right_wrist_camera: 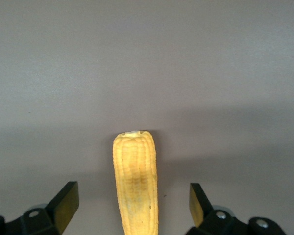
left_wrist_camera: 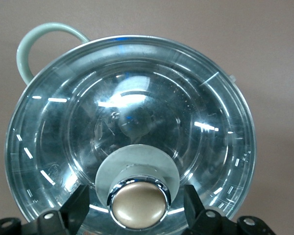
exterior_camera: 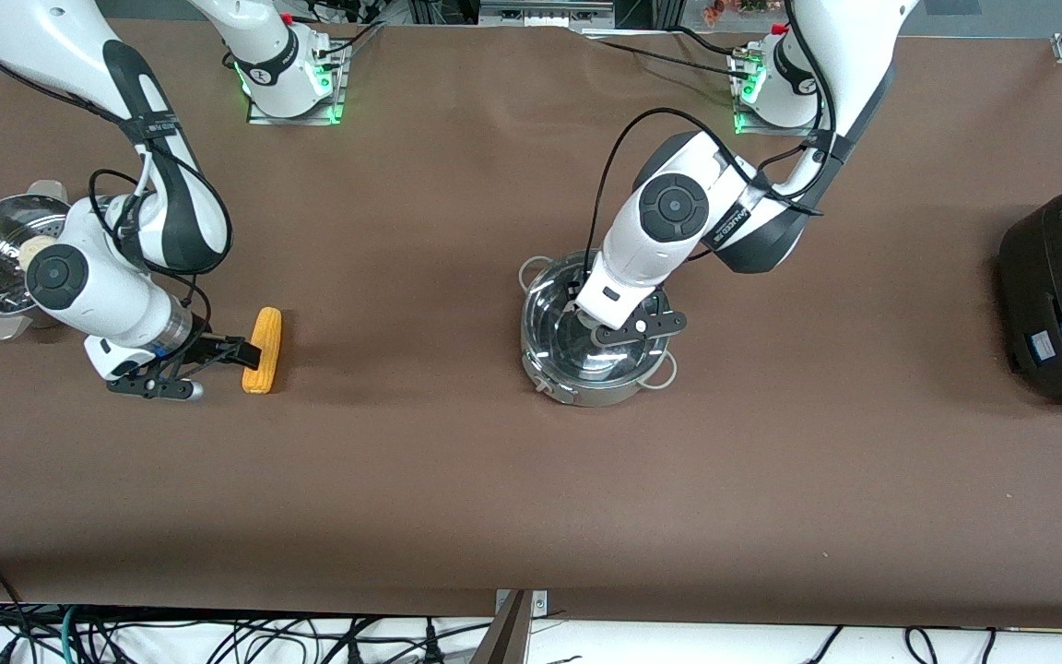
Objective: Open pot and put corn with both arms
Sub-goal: 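Grasp the lid knob with the left gripper while the right gripper grasps corn, then lift the lid with the left gripper while the right gripper lifts the corn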
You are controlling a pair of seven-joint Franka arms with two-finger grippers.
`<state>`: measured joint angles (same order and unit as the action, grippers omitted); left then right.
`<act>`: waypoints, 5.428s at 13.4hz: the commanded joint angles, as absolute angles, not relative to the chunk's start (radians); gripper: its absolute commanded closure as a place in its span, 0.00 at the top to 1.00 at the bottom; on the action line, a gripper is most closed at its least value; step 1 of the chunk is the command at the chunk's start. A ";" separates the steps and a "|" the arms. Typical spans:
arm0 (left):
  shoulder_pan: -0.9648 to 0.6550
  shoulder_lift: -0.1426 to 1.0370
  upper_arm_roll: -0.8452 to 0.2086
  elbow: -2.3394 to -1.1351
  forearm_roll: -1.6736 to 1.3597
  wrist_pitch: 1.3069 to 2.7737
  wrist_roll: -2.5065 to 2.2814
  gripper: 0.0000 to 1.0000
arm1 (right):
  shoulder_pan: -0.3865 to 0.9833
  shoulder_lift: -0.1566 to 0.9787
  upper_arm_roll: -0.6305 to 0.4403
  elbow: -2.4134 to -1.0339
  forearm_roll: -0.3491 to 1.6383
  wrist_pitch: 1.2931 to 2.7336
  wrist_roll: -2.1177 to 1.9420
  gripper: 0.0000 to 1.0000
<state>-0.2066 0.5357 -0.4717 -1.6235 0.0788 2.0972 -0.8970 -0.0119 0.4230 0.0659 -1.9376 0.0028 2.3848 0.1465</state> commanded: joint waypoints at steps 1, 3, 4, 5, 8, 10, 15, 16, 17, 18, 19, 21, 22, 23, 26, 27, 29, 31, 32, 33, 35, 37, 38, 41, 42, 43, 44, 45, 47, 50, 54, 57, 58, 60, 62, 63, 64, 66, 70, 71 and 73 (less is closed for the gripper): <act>-0.215 0.560 -0.474 -1.592 0.112 2.091 -0.919 0.83 | -0.015 0.437 0.084 -1.960 0.014 2.437 0.164 1.00; -0.215 0.560 -0.474 -1.591 0.110 2.091 -0.920 0.81 | -0.015 0.468 0.089 -1.971 0.012 2.489 0.166 1.00; -0.215 0.557 -0.474 -1.591 0.110 2.088 -0.920 0.81 | -0.014 0.477 0.090 -1.980 0.012 2.517 0.166 1.00; -0.215 0.555 -0.474 -1.591 0.110 2.085 -0.920 0.81 | -0.014 0.483 0.094 -1.996 0.012 2.545 0.166 1.00; -0.215 0.551 -0.474 -1.589 0.109 2.076 -0.920 0.82 | -0.014 0.502 0.103 -2.013 0.012 2.585 0.166 1.00; -0.215 0.549 -0.474 -1.589 0.107 2.071 -0.920 0.82 | -0.014 0.506 0.103 -2.013 0.012 2.585 0.164 1.00; -0.215 0.543 -0.471 -1.546 0.112 2.003 -0.916 0.82 | -0.015 0.514 0.103 -2.016 0.012 2.583 0.152 0.99; -0.215 0.543 -0.469 -1.546 0.112 2.003 -0.916 0.82 | -0.015 0.514 0.103 -2.025 0.012 2.583 0.141 0.99; -0.215 0.545 -0.469 -1.546 0.112 2.005 -0.919 0.82 | -0.017 0.512 0.103 -2.034 0.012 2.583 0.129 0.99; -0.215 0.546 -0.469 -1.546 0.112 2.005 -0.919 0.81 | -0.017 0.508 0.103 -2.048 0.012 2.585 0.120 0.99; -0.215 0.548 -0.469 -1.546 0.112 2.005 -0.919 0.81 | -0.017 0.500 0.101 -2.054 0.012 2.583 0.118 0.99; -0.215 0.549 -0.469 -1.548 0.113 2.005 -0.920 0.79 | -0.017 0.489 0.098 -2.066 0.011 2.582 0.098 0.99; -0.215 0.549 -0.469 -1.548 0.114 2.005 -0.920 0.78 | -0.018 0.489 0.094 -2.066 0.012 2.582 0.077 0.99; -0.215 0.551 -0.469 -1.548 0.112 2.005 -0.920 0.78 | -0.020 0.489 0.084 -2.066 0.012 2.582 0.049 0.99; -0.216 0.554 -0.469 -1.548 0.112 2.006 -0.920 0.78 | -0.021 0.491 0.069 -2.063 0.012 2.585 -0.003 0.69; -0.216 0.560 -0.469 -1.548 0.112 2.008 -0.920 0.78 | -0.020 0.491 0.069 -2.063 0.012 2.585 -0.005 0.42; -0.216 0.563 -0.468 -1.548 0.112 2.013 -0.920 0.78 | -0.020 0.492 0.069 -2.063 0.012 2.586 -0.005 0.15; -0.218 0.568 -0.468 -1.548 0.112 2.014 -0.920 0.78 | -0.020 0.495 0.069 -2.063 0.012 2.588 -0.005 0.00; -0.216 0.566 -0.468 -1.548 0.112 2.014 -0.920 0.74 | -0.020 0.495 0.069 -2.063 0.012 2.586 -0.005 0.00; -0.216 0.566 -0.468 -1.548 0.112 2.014 -0.920 0.74 | -0.020 0.495 0.069 -2.060 0.012 2.585 -0.003 0.00; -0.216 0.565 -0.468 -1.548 0.110 2.013 -0.920 0.71 | -0.018 0.492 0.071 -2.056 0.012 2.579 0.008 0.00; -0.216 0.563 -0.468 -1.548 0.112 2.011 -0.920 0.71 | -0.018 0.486 0.072 -2.052 0.012 2.577 0.006 0.00; -0.216 0.563 -0.468 -1.548 0.110 2.011 -0.920 0.71 | -0.018 0.471 0.072 -2.052 0.012 2.577 0.003 0.00; -0.216 0.563 -0.468 -1.548 0.110 2.011 -0.920 0.71 | -0.018 0.405 0.078 -2.051 0.011 2.524 0.002 0.00; -0.216 0.561 -0.468 -1.548 0.110 2.011 -0.920 0.71 | -0.018 0.390 0.078 -2.051 0.011 2.510 -0.002 0.00; -0.216 0.561 -0.468 -1.548 0.110 2.011 -0.920 0.71 | -0.018 0.379 0.078 -2.043 0.011 2.494 -0.003 0.00; -0.216 0.560 -0.468 -1.546 0.110 2.008 -0.920 0.70 | -0.018 0.365 0.078 -2.037 0.011 2.473 -0.006 0.00; -0.216 0.558 -0.468 -1.546 0.112 2.008 -0.920 0.70 | -0.018 0.354 0.078 -2.026 0.011 2.447 -0.006 0.00; -0.216 0.551 -0.468 -1.548 0.112 2.006 -0.920 0.64 | -0.018 0.341 0.078 -1.985 0.011 2.378 -0.006 0.00; -0.216 0.551 -0.468 -1.548 0.112 2.006 -0.920 0.50 | -0.018 0.344 0.078 -1.957 0.011 2.353 -0.006 0.00; -0.216 0.551 -0.468 -1.548 0.112 2.006 -0.920 0.37 | -0.018 0.341 0.078 -1.954 0.011 2.352 -0.008 0.00; -0.216 0.551 -0.466 -1.552 0.115 2.009 -0.907 0.00 | -0.018 0.341 0.078 -1.950 0.011 2.352 -0.008 0.00; -0.216 0.551 -0.465 -1.555 0.118 2.010 -0.905 0.00 | -0.018 0.341 0.078 -1.950 0.011 2.352 -0.008 0.00; -0.213 0.537 -0.462 -1.557 0.129 2.006 -0.907 0.00 | -0.018 0.334 0.080 -1.944 0.011 2.332 -0.008 0.00; -0.207 0.506 -0.460 -1.554 0.129 1.959 -0.907 0.00 | -0.018 0.334 0.080 -1.896 0.011 2.263 -0.006 0.00; -0.201 0.488 -0.462 -1.548 0.126 1.922 -0.905 0.00 | -0.018 0.336 0.080 -1.870 0.011 2.228 -0.005 0.00; -0.198 0.468 -0.462 -1.548 0.118 1.896 -0.905 0.00 | -0.018 0.334 0.080 -1.853 0.011 2.200 -0.002 0.00; -0.175 0.430 -0.468 -1.548 0.112 1.852 -0.897 0.00 | -0.018 0.333 0.081 -1.830 0.011 2.166 0.003 0.00; -0.137 0.376 -0.469 -1.551 0.067 1.809 -0.847 0.00 | -0.017 0.301 0.119 -1.786 0.020 2.073 0.034 0.00; -0.120 0.362 -0.469 -1.558 0.067 1.799 -0.792 0.00 | -0.017 0.292 0.142 -1.781 0.024 2.056 0.102 0.00; -0.071 0.335 -0.463 -1.578 0.066 1.793 -0.695 0.00 | -0.017 0.276 0.240 -1.755 0.022 2.046 0.271 0.00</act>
